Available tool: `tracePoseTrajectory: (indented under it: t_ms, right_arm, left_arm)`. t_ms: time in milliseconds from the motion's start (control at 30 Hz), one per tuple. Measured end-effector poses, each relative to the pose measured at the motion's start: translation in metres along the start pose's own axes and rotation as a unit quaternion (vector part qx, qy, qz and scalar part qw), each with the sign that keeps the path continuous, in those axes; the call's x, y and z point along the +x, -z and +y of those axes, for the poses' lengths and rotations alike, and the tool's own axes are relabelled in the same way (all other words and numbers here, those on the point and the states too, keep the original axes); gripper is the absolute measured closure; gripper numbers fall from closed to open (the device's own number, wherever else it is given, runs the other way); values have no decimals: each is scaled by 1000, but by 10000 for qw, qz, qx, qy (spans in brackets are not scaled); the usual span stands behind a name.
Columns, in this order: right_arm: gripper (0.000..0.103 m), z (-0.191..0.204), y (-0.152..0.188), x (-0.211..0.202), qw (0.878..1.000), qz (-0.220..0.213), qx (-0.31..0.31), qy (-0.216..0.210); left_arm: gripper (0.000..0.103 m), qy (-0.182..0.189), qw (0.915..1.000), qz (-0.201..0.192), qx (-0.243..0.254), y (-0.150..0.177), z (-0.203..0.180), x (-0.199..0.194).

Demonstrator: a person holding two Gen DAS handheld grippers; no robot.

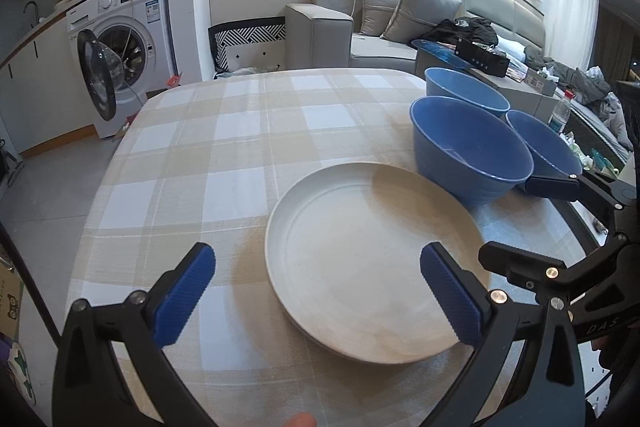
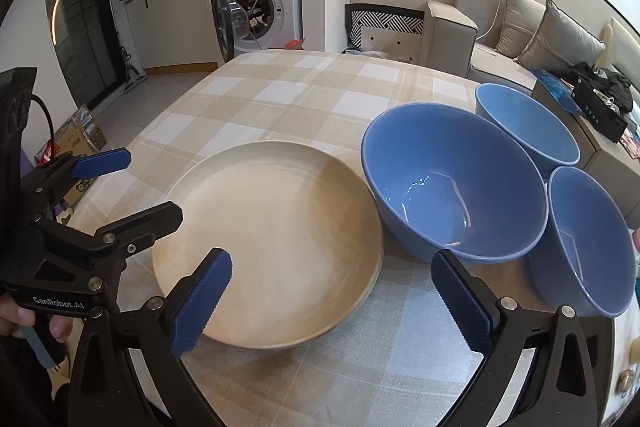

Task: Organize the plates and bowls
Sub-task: 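Raise both open tools away from the plate stack, then move both open tools toward the nearest light-blue bowl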

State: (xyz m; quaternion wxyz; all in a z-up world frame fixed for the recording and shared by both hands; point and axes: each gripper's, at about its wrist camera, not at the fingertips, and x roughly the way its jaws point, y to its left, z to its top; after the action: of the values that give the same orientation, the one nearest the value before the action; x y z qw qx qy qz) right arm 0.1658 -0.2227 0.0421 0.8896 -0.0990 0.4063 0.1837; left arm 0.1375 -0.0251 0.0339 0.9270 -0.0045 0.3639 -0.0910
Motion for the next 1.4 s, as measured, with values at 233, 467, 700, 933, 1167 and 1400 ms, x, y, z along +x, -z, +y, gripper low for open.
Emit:
tracePoseTrajectory:
  t_ms: [233,467,700,933,1167,1400]
  right_arm:
    - [1,-10,2,-23,9999,-155,54,34]
    - [1,-35,-2,-56,9983,-474,332,96]
    - [1,-61,-10,-86,9951,-790,542,252]
    - [1,-87,-14,-103,9925,-938,676,409]
    - [1,-110,-11,-114,9899,-1021,815,552]
    - [1,-131,-10,-121,9879,-1072,917,644]
  left_arm:
    - [0,-63,9999,-99,54,-5,-7,-8]
    - [0,-75,9996,-239,97,-17,-18,-16]
    - [0,-50,9992,-342,208,-29,-34,-21]
    - [0,-40,9991,-362,216,-44,-47,-19]
    - [0,17,9988,-389,311,-59,-64,-15]
    - [0,123,9977,-458,485,-74,-86,-13]
